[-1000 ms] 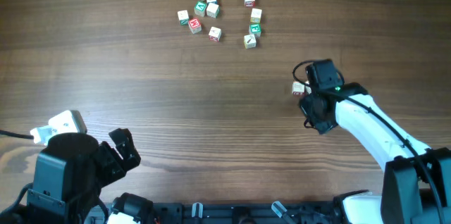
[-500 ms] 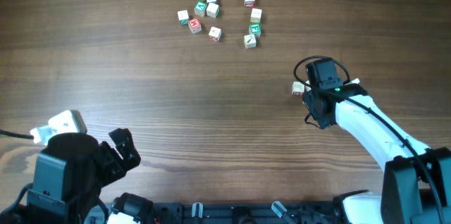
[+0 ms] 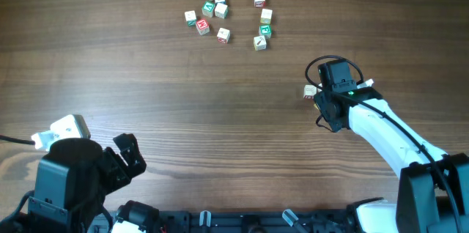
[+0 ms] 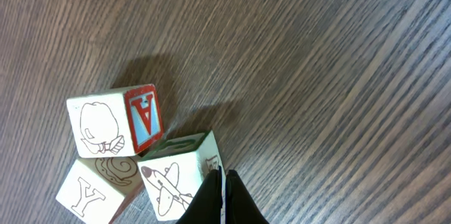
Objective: Form a circle
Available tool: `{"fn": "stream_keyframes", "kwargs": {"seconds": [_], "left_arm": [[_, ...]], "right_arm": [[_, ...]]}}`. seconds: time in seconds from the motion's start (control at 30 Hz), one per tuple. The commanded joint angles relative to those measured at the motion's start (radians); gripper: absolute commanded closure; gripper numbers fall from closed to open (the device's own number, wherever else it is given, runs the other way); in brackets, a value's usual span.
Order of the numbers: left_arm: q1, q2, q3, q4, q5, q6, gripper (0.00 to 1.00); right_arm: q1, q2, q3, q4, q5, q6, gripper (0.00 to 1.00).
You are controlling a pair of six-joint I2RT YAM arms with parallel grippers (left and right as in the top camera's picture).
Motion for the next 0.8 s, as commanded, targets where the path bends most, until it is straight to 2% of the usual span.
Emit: {"fn": "stream_keyframes", "kwargs": {"seconds": [0.0, 0.37, 0.77], "left_arm": [[0.005, 0.002, 0.000, 0.002, 0.005, -0.013, 0.00], [0.005, 0.002, 0.000, 0.002, 0.005, -0.013, 0.00], [0.005, 0.002, 0.000, 0.002, 0.005, -0.013, 0.00]], "right_arm": [[0.006, 0.006, -0.005, 0.010, -0.020, -0.007, 0.95], [0.006, 0.006, -0.005, -0.048, -0.097, -0.010, 0.96], [0.006, 0.006, -0.005, 0.009, -0.095, -0.040, 0.96]]}}
